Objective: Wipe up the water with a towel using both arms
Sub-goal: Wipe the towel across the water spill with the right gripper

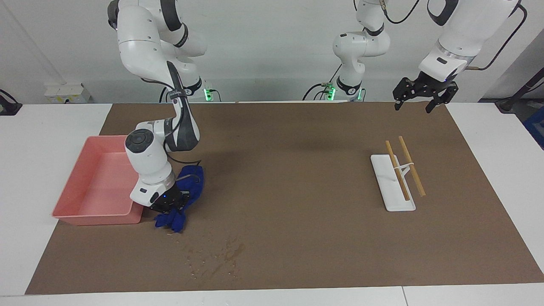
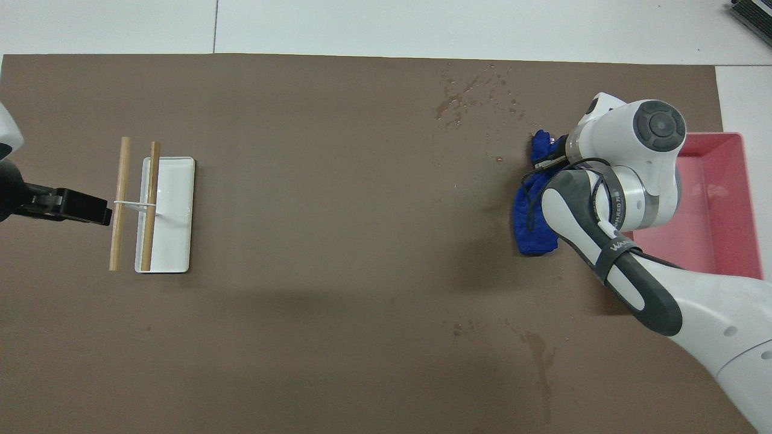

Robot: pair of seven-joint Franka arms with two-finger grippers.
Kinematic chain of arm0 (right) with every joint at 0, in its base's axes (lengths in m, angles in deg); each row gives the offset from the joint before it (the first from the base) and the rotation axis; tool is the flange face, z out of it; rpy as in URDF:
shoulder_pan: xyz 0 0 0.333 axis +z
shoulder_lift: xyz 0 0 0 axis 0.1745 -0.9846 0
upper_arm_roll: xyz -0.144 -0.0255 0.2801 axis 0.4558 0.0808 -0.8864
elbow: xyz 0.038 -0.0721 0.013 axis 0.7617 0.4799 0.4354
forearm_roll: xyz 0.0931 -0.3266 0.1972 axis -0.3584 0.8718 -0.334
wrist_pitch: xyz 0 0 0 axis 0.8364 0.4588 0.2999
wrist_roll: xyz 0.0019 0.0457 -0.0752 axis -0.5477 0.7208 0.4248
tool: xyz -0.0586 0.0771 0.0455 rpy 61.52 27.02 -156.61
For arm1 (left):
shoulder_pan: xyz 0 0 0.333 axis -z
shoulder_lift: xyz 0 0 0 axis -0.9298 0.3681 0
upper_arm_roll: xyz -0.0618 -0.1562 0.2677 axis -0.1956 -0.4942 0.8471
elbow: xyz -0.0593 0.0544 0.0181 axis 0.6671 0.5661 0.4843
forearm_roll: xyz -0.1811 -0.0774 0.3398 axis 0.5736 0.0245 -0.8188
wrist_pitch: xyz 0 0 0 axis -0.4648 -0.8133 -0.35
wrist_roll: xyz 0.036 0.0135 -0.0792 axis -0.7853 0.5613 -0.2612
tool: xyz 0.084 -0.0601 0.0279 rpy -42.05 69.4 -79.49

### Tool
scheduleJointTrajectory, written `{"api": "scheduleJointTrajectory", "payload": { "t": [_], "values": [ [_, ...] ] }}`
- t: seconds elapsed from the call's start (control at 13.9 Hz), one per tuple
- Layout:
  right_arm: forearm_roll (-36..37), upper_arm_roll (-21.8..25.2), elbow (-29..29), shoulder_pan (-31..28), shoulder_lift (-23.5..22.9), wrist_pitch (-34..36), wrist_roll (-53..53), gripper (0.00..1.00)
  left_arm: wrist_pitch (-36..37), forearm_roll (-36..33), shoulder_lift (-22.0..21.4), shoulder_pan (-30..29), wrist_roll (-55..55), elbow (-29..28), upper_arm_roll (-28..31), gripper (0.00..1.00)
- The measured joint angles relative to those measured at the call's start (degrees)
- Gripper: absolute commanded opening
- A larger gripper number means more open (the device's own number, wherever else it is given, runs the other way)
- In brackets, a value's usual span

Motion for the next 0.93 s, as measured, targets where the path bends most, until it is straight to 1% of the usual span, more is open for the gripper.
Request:
{"api": "scheduleJointTrajectory", "payload": {
  "t": [0.14, 0.5, 0.58, 0.86, 0.93],
  "values": [
    [0.0, -0.1, 0.5, 0.5, -0.1, 0.0, 1.9, 0.0, 0.0, 0.0, 0.0, 0.0, 0.0, 0.0, 0.0, 1.0],
    [-0.5, -2.5, 1.6, 0.7, 0.4, 0.6, 12.9, 0.0, 0.0, 0.0, 0.0, 0.0, 0.0, 0.0, 0.0, 1.0],
    [-2.0, -2.7, 1.8, 0.7, 0.6, 1.4, 13.8, 0.0, 0.0, 0.0, 0.0, 0.0, 0.0, 0.0, 0.0, 1.0],
    [-13.3, -3.0, 2.3, 0.7, 1.6, 7.5, 14.2, 0.0, 0.0, 0.0, 0.0, 0.0, 0.0, 0.0, 0.0, 1.0],
    [-14.8, -3.0, 2.9, 0.7, 2.0, 7.9, 14.8, 0.0, 0.0, 0.0, 0.0, 0.0, 0.0, 0.0, 0.0, 1.0]
  ]
}}
